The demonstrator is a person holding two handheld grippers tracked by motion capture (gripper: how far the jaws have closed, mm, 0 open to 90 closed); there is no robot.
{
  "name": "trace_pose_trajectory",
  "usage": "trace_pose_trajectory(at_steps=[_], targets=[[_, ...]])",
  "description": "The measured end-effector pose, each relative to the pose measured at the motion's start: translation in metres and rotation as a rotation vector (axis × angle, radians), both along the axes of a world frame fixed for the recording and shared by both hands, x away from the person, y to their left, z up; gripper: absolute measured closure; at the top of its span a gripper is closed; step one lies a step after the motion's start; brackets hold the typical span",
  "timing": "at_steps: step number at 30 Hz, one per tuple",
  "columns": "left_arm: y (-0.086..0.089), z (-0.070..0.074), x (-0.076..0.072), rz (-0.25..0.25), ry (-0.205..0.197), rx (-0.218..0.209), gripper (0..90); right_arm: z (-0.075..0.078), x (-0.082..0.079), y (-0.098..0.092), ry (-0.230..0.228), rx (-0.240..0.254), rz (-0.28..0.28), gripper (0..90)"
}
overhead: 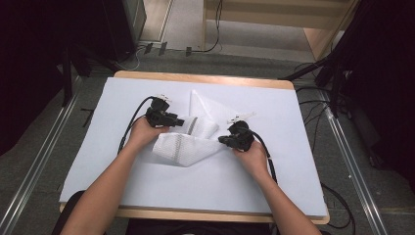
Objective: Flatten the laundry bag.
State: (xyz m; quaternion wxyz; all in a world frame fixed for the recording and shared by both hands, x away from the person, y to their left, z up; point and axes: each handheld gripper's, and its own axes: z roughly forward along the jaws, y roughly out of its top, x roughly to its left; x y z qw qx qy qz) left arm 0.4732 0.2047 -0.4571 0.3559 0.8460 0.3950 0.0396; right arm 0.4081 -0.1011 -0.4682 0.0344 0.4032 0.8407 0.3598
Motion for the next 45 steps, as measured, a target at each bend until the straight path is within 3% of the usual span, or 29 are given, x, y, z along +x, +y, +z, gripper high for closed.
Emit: trace_pose_trajectory(at_steps=[4,9,14,17,18,23,29,36,41,45], targets=[[-0.008,-0.001,-0.006,-0.025,-0.056,0.054,51.7,0.0,0.0,0.0,-0.002,0.002,0.001,88.6],[-0.007,-0.003,-0.008,0.002,-0.076,0.057,65.0,0.0,0.0,0.001,-0.004,0.002,0.002,88.5],[-0.009,-0.003,-0.011,0.012,-0.114,0.094,78.5,0.0,0.0,0.001,-0.005,0.001,-0.001,88.1],[-0.009,-0.003,-0.011,-0.005,-0.097,0.078,90.0,0.0,0.001,0.001,-0.006,0.002,0.0,87.8],[-0.009,-0.003,-0.011,-0.013,-0.096,0.085,90.0,0.0,0.001,0.001,-0.007,0.001,0.0,87.5],[0.0,0.001,-0.006,0.01,-0.023,0.016,90.0,0.004,0.002,-0.003,-0.012,0.023,-0.011,85.9],[0.009,0.02,-0.013,0.027,-0.056,-0.027,90.0,0.012,0.006,-0.019,-0.027,0.038,-0.058,84.5],[0.015,0.041,-0.027,0.02,-0.102,-0.043,90.0,0.018,0.012,-0.041,-0.045,0.047,-0.113,79.9],[0.021,0.049,-0.035,0.023,-0.1,-0.079,90.0,0.018,0.02,-0.06,-0.059,0.048,-0.171,76.7],[0.02,0.049,-0.04,0.019,-0.097,-0.083,90.0,0.02,0.027,-0.072,-0.059,0.061,-0.219,71.7]])
